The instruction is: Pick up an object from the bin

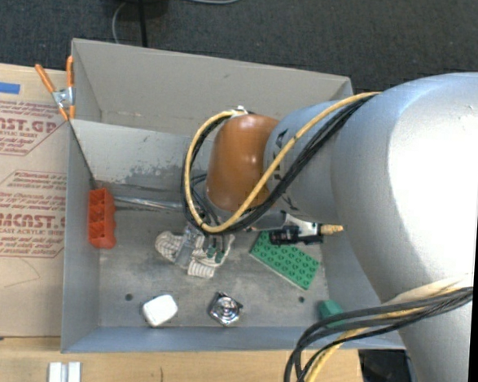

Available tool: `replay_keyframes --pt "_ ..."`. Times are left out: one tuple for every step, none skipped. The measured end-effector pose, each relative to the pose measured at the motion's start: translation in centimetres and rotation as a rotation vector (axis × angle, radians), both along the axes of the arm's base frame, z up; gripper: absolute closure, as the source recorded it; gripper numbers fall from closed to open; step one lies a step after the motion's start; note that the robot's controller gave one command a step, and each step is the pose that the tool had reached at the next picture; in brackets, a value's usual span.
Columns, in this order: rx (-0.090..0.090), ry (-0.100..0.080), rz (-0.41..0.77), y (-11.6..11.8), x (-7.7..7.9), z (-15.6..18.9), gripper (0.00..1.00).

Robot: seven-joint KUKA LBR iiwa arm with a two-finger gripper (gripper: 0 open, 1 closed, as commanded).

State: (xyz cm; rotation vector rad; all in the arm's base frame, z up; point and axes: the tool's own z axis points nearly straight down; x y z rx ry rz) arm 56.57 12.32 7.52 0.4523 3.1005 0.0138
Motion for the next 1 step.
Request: replay_keyframes --pt "-0.002 0.009 0.016 -0.44 0.02 3.75 1.00"
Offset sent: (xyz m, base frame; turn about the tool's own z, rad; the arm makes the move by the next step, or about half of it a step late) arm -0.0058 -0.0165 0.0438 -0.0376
